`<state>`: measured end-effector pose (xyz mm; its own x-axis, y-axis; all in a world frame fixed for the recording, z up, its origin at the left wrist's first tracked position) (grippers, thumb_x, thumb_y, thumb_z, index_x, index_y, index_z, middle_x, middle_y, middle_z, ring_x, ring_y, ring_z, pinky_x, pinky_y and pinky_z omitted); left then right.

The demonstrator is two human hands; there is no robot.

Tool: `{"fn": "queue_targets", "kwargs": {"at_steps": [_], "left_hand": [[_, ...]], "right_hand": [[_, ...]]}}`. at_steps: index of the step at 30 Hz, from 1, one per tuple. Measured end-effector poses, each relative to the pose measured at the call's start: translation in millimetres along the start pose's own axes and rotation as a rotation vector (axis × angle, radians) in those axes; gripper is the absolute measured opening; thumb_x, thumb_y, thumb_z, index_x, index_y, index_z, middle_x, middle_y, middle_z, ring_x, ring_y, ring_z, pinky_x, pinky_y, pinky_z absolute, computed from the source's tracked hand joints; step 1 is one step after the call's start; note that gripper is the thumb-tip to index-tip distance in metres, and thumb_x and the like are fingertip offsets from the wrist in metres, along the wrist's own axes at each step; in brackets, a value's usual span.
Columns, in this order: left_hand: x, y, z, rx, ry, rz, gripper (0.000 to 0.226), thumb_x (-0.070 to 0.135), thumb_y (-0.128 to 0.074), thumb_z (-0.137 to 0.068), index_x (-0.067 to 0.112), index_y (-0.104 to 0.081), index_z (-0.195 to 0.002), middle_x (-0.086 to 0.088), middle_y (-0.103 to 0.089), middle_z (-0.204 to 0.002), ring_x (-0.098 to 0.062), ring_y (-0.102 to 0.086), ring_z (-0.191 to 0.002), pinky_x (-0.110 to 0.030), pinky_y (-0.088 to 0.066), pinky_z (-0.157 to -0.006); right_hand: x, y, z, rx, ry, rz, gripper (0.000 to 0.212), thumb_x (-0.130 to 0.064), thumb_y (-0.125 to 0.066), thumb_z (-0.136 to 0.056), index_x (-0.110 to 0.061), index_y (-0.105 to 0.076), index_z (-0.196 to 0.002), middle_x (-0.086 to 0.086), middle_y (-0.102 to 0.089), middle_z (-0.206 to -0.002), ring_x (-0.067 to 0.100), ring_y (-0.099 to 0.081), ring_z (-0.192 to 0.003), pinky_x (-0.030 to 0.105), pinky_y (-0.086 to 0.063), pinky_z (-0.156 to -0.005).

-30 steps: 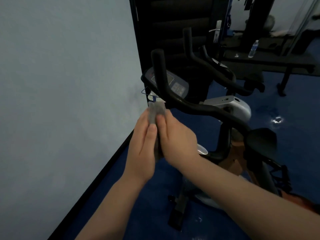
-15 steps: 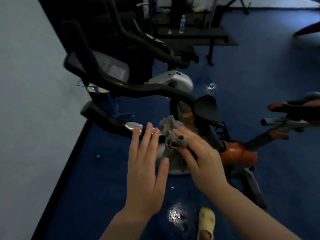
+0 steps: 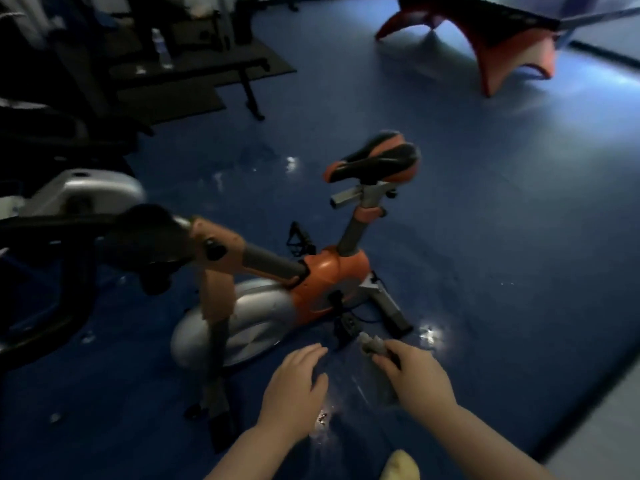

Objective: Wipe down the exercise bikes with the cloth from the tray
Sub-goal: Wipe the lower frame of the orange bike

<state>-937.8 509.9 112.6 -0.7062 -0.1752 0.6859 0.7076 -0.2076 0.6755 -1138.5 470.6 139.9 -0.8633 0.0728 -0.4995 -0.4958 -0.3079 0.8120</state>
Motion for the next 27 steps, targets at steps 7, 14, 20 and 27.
{"fn": "queue_targets", "kwargs": {"at_steps": [7,14,20,27], "left_hand": [[94,-90,-77,-0.202,0.020,-0.061,0.043,0.033,-0.047,-0.094,0.031,-0.046,-0.136,0.012,-0.047,-0.140,-0.007,-0.041,-0.129,-0.027,-0.036,-0.105],[165,-148,-128,-0.288,0.017,0.000,0.039,0.032,-0.051,-0.093,0.031,-0.050,-0.132,0.011,-0.050,-0.137,-0.005,-0.048,-0.119,-0.025,-0.041,-0.098],[190,-154,-198,-0.262,0.016,-0.028,0.041,0.030,-0.052,-0.093,0.028,-0.050,-0.133,0.009,-0.051,-0.137,-0.010,-0.047,-0.125,-0.033,-0.042,-0.104],[247,-170,-310,-0.248,-0.033,-0.040,0.037,0.025,-0.052,-0.091,0.026,-0.056,-0.128,0.005,-0.058,-0.131,-0.015,-0.053,-0.119,-0.036,-0.045,-0.101]], "right_hand": [[128,73,-17,0.045,-0.169,-0.036,0.015,-0.043,-0.053,-0.091,-0.035,-0.062,-0.101,-0.010,-0.068,-0.093,0.015,-0.063,-0.085,0.031,-0.050,-0.066],[212,124,-47,0.094,-0.254,-0.050,0.015,-0.044,-0.054,-0.090,-0.036,-0.062,-0.099,-0.015,-0.060,-0.080,0.009,-0.057,-0.074,0.029,-0.048,-0.060],[238,145,-101,0.089,-0.267,-0.086,0.011,-0.043,-0.053,-0.090,-0.036,-0.061,-0.092,-0.016,-0.060,-0.074,0.002,-0.054,-0.067,0.024,-0.043,-0.053],[258,187,-185,0.055,-0.330,-0.041,0.013,-0.044,-0.051,-0.090,-0.034,-0.057,-0.085,-0.014,-0.059,-0.074,0.007,-0.054,-0.067,0.026,-0.039,-0.051]]}}
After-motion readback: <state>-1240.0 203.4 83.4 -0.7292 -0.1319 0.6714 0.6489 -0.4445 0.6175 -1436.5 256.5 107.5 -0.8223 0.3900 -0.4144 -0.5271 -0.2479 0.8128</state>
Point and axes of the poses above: each hand's wrist, its own z-axis away from the middle knuckle, its own y-axis out of the back of the hand, x = y × z, the point moved 1 cm from there along -z, towards the middle knuckle
